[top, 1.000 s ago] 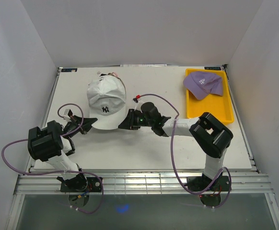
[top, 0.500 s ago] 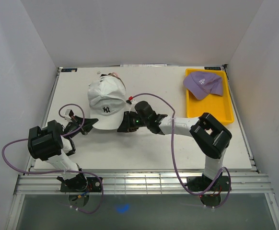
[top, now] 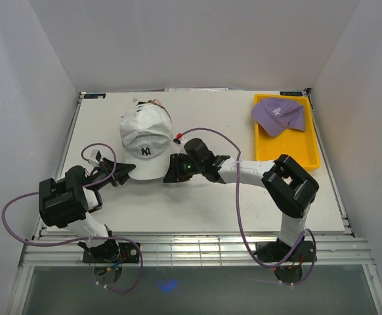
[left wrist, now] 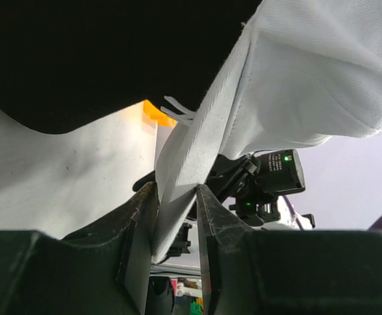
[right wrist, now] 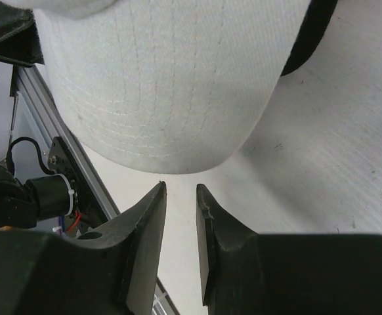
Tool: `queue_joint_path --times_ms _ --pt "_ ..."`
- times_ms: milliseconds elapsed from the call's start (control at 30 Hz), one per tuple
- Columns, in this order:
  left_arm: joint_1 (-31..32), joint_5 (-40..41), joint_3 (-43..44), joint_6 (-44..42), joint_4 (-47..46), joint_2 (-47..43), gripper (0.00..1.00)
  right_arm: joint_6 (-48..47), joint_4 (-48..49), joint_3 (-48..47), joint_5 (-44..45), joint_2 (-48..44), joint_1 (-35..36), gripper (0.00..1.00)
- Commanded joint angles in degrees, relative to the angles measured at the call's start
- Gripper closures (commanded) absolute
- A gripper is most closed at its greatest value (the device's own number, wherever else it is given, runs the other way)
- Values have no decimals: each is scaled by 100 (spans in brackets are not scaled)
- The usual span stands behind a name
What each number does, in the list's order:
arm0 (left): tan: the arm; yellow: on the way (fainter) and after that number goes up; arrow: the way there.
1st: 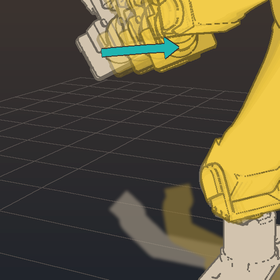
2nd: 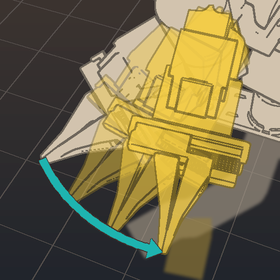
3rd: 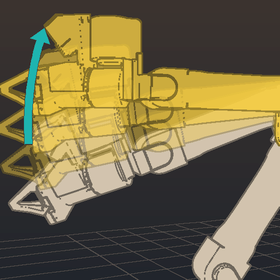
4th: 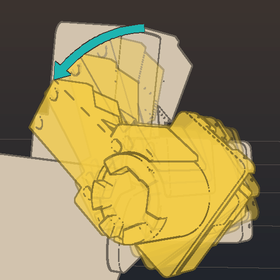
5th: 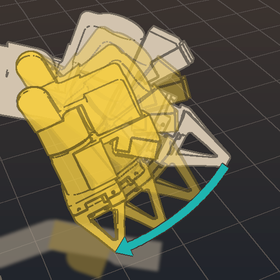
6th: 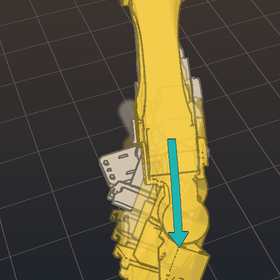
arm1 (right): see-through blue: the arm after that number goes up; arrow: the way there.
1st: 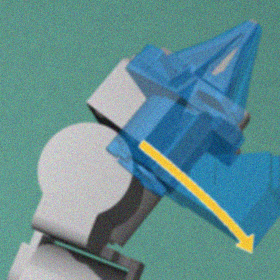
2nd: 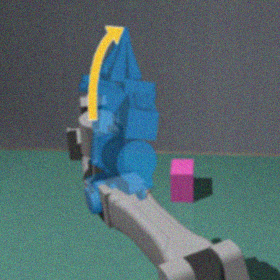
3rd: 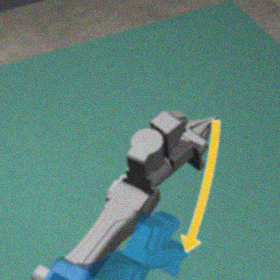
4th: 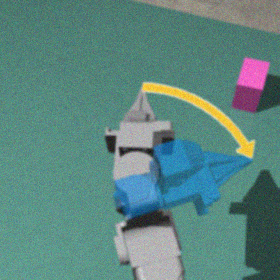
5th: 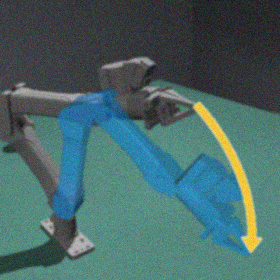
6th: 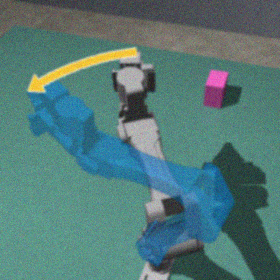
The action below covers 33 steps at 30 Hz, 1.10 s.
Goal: Stack the hats
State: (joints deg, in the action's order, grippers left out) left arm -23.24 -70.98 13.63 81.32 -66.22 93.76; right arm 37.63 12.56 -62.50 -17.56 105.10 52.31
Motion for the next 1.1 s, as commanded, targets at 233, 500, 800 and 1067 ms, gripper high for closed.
queue_joint_path --times_ms 233,500,800,1067 --pt "-119 128 421 -1557 2479 -683 61 -466 -710 -517 121 -710 33 66" --pt "-128 207 509 -1979 2956 -622 62 -1169 -2055 -1606 236 -1202 -247 55" --pt "-128 234 624 -2023 3097 -613 64 -1460 -2766 -4606 -563 -29 -1443 46" --pt "-128 278 764 -2067 3246 -639 64 -1574 -2707 -6934 -1152 1820 -1883 26"
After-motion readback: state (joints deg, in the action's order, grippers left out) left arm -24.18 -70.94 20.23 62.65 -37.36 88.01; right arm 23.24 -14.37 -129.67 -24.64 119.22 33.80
